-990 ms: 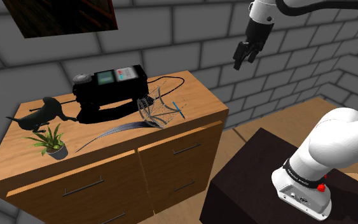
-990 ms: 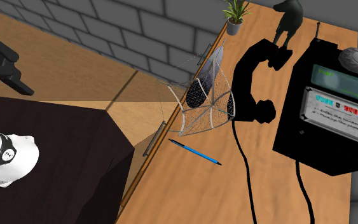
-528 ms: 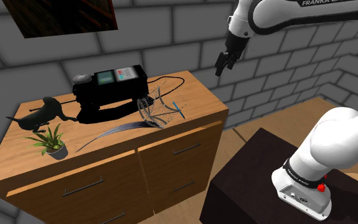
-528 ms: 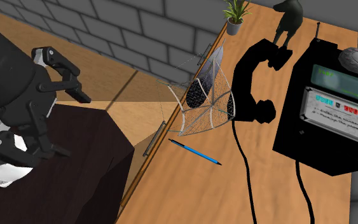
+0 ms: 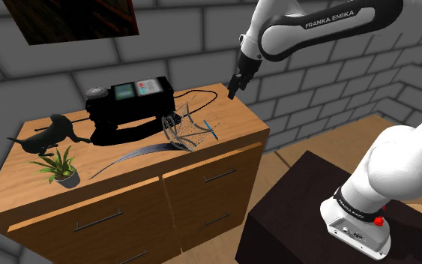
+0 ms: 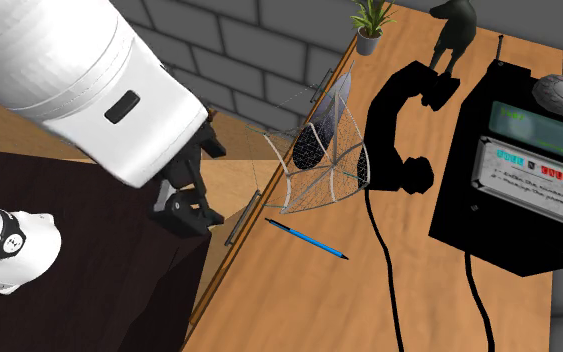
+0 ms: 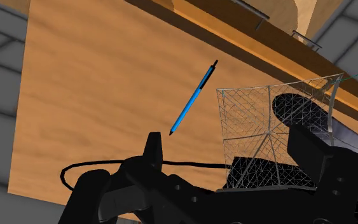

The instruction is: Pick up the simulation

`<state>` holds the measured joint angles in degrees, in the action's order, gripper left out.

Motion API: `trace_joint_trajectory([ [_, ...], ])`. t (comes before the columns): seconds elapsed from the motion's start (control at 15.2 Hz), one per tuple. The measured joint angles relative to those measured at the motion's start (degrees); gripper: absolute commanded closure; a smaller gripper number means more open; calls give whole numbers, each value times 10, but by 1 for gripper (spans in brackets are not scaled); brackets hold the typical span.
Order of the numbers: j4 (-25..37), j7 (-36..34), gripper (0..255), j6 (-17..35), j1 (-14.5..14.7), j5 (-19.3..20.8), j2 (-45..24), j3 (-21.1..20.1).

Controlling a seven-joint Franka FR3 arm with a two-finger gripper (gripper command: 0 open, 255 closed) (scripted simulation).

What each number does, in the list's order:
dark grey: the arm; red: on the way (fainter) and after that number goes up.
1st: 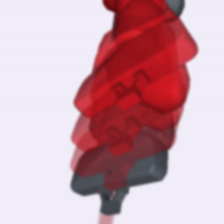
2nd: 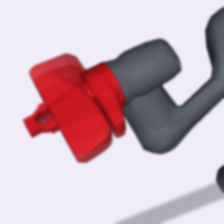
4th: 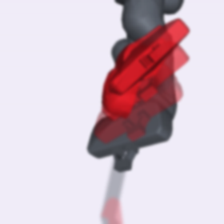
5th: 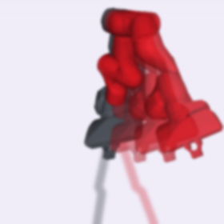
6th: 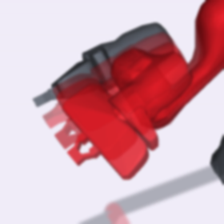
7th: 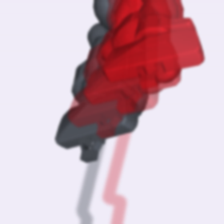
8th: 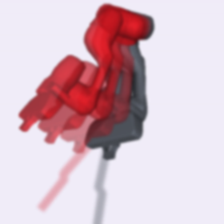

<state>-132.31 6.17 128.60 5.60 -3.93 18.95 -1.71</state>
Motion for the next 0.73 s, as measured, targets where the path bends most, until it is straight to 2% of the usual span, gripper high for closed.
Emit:
trace_joint_trajectory([
  [0.46, 64, 65, 0, 102, 31, -38, -133, -6],
  [0.73, 96, 98, 0, 136, 40, -57, -186, -12],
])
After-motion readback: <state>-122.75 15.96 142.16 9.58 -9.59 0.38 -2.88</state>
